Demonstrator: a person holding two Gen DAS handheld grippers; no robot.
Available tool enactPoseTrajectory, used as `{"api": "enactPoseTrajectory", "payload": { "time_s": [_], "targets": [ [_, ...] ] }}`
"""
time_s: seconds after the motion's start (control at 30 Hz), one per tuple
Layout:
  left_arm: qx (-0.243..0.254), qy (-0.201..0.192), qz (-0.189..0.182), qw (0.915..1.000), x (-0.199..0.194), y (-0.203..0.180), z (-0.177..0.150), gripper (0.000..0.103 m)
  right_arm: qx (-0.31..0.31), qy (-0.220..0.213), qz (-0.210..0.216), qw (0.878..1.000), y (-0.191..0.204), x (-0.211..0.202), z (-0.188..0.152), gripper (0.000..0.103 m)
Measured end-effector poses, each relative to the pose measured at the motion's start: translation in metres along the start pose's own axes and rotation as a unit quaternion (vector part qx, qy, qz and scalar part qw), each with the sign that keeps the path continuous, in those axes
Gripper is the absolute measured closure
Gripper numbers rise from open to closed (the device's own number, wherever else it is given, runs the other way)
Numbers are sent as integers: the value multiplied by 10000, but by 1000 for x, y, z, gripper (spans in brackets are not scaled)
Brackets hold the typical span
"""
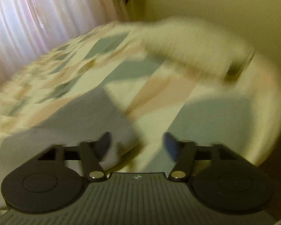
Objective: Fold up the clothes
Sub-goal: 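Fold the waistband end toward the cuffs with the right gripper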
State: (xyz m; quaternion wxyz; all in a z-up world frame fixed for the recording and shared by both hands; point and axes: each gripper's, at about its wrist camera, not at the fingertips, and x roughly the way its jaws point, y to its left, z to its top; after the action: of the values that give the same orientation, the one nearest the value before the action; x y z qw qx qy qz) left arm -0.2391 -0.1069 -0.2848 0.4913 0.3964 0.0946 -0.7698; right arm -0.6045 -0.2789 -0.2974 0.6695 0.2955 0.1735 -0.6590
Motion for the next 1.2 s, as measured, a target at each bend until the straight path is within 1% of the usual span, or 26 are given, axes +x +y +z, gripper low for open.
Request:
{"api": "enactPoseTrajectory", "payload": {
  "time_s": [0.07,0.1,0.13,0.2,0.27,0.33,0.37,0.4,0.43,0.47,0.5,0.53,0.6,0.63,0.67,0.7,0.73,0.8,0.87,0.9,0.97,1.0,1.07,1.1,1.13,1.2],
  "targets": [
    [-517,-230,-117,9983,-13,35,2,83,-574,-548,-446,9958,13,-14,7,28],
    [-792,-342,-167,9961,-17,53,4,81,-666,-683,-192,9953,16,-17,11,28],
    [-1088,-419,-189,9930,-15,72,6,79,-660,-603,224,9957,20,-13,13,30],
    [-1683,-525,-360,9837,0,112,11,62,-644,-437,1056,9914,28,-4,18,35],
    [-2053,-522,-799,9740,29,144,19,53,-585,-51,1702,9837,43,17,21,37],
    [-2328,-513,-1157,9643,57,169,27,46,-610,281,2170,9739,63,39,27,37],
    [-2435,-475,-1272,9603,73,178,32,37,-710,356,2307,9698,73,45,30,37],
    [-2546,-442,-1394,9559,90,185,35,37,-850,375,2366,9672,82,51,33,37],
    [-2652,-409,-1516,9513,107,192,39,38,-990,394,2423,9643,92,57,37,37],
    [-2652,-354,-1616,9499,122,192,40,55,-1055,455,2386,9643,95,64,36,37],
    [-2564,-231,-1608,9528,138,189,40,82,-1120,516,2349,9642,99,71,36,37],
    [-2359,-79,-1423,9613,151,182,40,92,-1184,577,2311,9640,102,78,36,37],
    [-1973,33,-804,9770,169,170,36,89,-1147,589,2175,9675,100,82,34,43],
    [-2067,36,-454,9773,170,172,31,90,-1046,540,2077,9711,94,79,32,64],
    [-2259,43,-143,9740,167,178,26,88,-944,491,1978,9745,88,76,30,85],
    [-2479,-48,210,9685,153,187,17,89,-842,441,1878,9776,82,72,29,90],
    [-2694,-140,559,9613,139,195,9,89,-739,391,1778,9805,75,69,27,90],
    [-3102,-401,979,9448,98,206,-11,88,-534,292,1577,9856,63,62,24,74],
    [-3380,-575,1280,9306,50,196,-34,86,-328,192,1375,9898,51,56,21,46],
    [-3391,-549,1533,9265,29,184,-48,83,-225,142,1273,9915,45,52,19,42],
    [-3453,-387,2045,9151,-9,159,-81,77,-546,112,1299,9900,53,36,7,39],
    [-3627,-150,2302,9029,-24,151,-104,77,-648,159,1101,9917,54,34,2,38],
    [-4198,381,2686,8661,-53,141,-161,77,-740,266,708,9944,48,29,-9,38],
    [-4463,495,2939,8438,-71,141,-182,78,-730,325,513,9955,42,27,-15,38],
    [-4720,608,3185,8198,-90,141,-203,78,-618,302,477,9965,34,21,-20,38],
    [-5204,829,3659,7671,-126,141,-245,84,-441,282,218,9984,23,7,-23,35]
  ]
}}
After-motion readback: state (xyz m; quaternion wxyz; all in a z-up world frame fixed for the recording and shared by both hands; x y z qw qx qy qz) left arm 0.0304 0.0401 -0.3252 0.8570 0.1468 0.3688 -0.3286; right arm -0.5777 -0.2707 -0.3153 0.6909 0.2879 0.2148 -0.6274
